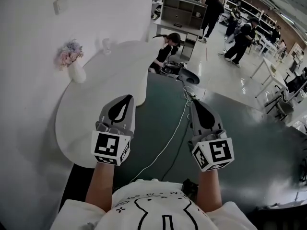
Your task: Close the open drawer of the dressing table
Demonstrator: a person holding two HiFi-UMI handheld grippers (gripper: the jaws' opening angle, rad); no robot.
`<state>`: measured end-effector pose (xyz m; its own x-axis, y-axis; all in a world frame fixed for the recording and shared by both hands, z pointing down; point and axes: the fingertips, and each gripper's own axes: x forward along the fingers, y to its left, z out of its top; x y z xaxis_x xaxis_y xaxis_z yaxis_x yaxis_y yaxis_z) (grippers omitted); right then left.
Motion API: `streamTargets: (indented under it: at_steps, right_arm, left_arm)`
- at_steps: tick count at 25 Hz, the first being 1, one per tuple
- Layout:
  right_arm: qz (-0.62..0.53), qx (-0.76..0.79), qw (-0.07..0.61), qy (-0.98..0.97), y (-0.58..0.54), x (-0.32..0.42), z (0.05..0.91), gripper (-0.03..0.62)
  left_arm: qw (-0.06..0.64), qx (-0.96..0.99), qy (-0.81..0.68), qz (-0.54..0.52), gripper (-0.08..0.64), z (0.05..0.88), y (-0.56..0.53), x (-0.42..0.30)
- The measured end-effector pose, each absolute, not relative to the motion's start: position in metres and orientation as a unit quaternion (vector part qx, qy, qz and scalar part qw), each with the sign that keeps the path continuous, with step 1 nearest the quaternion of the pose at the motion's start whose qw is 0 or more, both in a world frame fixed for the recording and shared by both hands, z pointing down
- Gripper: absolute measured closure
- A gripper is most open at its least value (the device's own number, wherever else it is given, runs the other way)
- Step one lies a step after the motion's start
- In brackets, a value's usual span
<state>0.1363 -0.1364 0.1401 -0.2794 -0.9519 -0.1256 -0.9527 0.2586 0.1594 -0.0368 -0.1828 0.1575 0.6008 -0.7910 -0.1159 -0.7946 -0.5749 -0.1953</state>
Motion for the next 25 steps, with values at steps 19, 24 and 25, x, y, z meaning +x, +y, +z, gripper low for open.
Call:
streamTargets:
  at_steps: [19,24,25]
  right_arm:
    - [0.117,-0.630,-0.017,0.768,-0.129,0.147,0.132,0.595]
    - [0.123,-0.631,-0.019,0.766,-0.131,0.146,0.127,0.595]
    - [0.123,-0.632,-0.019,0.765,-0.131,0.146,0.127,0.595]
  left_arm:
    - [0.124,-0.895,0.428,0.028,0.541,0.140,-0.185,-0.034]
    - [0.129,-0.894,0.428,0.033,0.541,0.135,-0.185,-0.034]
    - [0.131,-0.894,0.428,0.034,0.541,0.134,-0.185,-0.035]
